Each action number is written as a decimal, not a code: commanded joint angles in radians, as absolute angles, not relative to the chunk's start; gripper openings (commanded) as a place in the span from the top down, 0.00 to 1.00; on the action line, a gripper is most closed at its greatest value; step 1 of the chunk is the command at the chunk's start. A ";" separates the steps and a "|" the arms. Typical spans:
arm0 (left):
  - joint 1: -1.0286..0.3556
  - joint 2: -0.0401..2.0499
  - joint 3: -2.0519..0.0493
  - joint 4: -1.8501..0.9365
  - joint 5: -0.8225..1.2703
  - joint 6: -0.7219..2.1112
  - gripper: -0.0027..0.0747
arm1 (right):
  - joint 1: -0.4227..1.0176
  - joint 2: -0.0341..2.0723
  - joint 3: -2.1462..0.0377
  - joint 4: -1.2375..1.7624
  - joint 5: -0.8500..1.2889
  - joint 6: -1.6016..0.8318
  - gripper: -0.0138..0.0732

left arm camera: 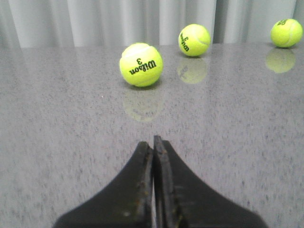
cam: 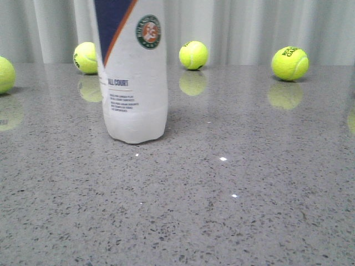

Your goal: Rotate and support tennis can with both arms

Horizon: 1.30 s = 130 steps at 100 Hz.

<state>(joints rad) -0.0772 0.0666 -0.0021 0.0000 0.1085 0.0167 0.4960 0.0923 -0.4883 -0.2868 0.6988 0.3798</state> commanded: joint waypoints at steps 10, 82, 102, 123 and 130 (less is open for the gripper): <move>-0.066 -0.038 0.045 0.000 0.087 0.008 0.99 | 0.491 0.103 -0.510 -0.309 0.616 0.377 0.91; -0.055 -0.042 0.045 0.000 0.088 0.008 0.99 | 0.491 0.105 -0.510 -0.309 0.616 0.377 0.91; -0.055 -0.042 0.045 0.000 0.088 0.008 0.99 | 0.491 0.105 -0.510 -0.309 0.616 0.377 0.91; -0.055 -0.042 0.045 0.000 0.088 0.008 0.99 | 0.491 0.105 -0.510 -0.309 0.616 0.377 0.91; -0.055 -0.042 0.045 0.000 0.088 0.008 0.99 | 0.491 0.105 -0.510 -0.310 0.612 0.377 0.91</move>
